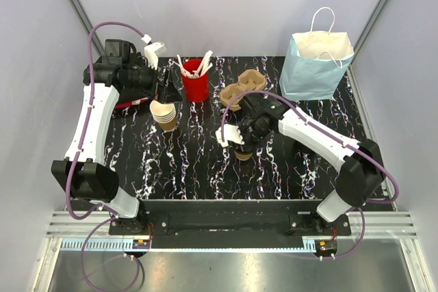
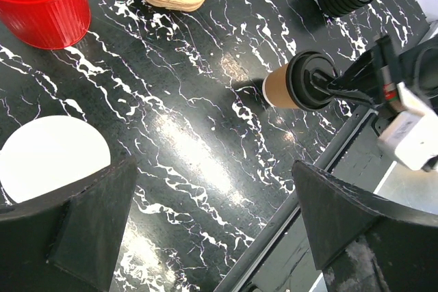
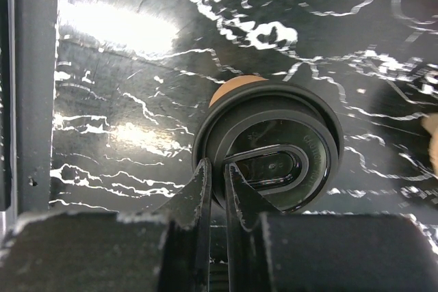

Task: Pack the takeout coffee

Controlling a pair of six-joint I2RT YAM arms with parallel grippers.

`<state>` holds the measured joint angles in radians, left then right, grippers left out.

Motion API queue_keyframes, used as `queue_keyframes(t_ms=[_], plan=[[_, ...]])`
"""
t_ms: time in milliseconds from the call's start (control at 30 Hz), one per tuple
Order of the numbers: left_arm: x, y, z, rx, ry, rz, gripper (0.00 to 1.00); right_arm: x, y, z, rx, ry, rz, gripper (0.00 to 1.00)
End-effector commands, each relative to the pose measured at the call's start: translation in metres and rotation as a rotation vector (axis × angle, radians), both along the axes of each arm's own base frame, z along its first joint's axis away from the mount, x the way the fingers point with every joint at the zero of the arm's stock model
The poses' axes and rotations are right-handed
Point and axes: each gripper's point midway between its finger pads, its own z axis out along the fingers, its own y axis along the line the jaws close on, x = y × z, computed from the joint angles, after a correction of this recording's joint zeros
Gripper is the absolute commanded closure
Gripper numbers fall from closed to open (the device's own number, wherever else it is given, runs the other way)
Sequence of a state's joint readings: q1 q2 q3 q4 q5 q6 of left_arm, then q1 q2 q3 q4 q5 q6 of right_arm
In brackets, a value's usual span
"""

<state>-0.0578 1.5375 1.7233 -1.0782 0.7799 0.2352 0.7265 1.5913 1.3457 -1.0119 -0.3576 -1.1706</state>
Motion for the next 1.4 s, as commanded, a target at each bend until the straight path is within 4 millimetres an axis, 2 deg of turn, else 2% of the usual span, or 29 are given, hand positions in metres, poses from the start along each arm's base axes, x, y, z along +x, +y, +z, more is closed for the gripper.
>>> queue_keyframes(t_ms=[0,133,333,533,600,800,833,867,1000,1167,1233,1267,1300,1367], plan=[[-0.004,-0.005,0.025,-0.047,-0.077,-0.022,0.01,0.003,0.011,0.038,0.056,-0.010,-0.074,1.00],[0.002,-0.010,0.028,-0.082,-0.056,-0.038,0.01,0.012,0.003,0.055,0.042,-0.046,-0.192,1.00],[0.015,-0.022,0.043,-0.101,-0.079,-0.075,0.01,0.001,-0.012,0.077,0.017,0.018,-0.306,1.00],[0.034,-0.049,0.064,-0.093,-0.140,-0.116,0.01,0.006,-0.036,0.109,0.112,0.043,-0.461,1.00],[0.040,-0.067,0.070,-0.089,-0.167,-0.149,0.01,0.012,-0.047,0.113,0.131,0.032,-0.517,1.00],[0.063,-0.122,0.077,-0.075,-0.277,-0.218,0.01,0.011,-0.084,0.128,0.182,-0.049,-0.669,1.00],[0.063,-0.134,0.081,-0.098,-0.280,-0.228,0.01,0.007,-0.091,0.132,0.195,-0.068,-0.702,1.00],[0.070,-0.143,0.088,-0.119,-0.326,-0.228,0.01,0.009,-0.096,0.135,0.203,-0.091,-0.727,1.00],[0.082,-0.178,0.093,-0.166,-0.406,-0.252,0.01,0.013,-0.136,0.144,0.221,-0.193,-0.865,1.00],[0.079,-0.226,0.103,-0.156,-0.627,-0.373,0.01,0.012,-0.184,0.148,0.203,-0.314,-1.021,1.00],[0.078,-0.244,0.102,-0.134,-0.714,-0.416,0.01,0.010,-0.198,0.148,0.214,-0.353,-1.079,1.00],[0.084,-0.252,0.101,-0.129,-0.750,-0.426,0.01,0.010,-0.209,0.147,0.210,-0.374,-1.123,1.00],[0.086,-0.259,0.100,-0.118,-0.780,-0.435,0.01,0.008,-0.215,0.139,0.197,-0.373,-1.147,1.00],[0.087,-0.277,0.100,-0.135,-0.849,-0.470,0.01,0.006,-0.230,0.142,0.212,-0.419,-1.207,1.00]])
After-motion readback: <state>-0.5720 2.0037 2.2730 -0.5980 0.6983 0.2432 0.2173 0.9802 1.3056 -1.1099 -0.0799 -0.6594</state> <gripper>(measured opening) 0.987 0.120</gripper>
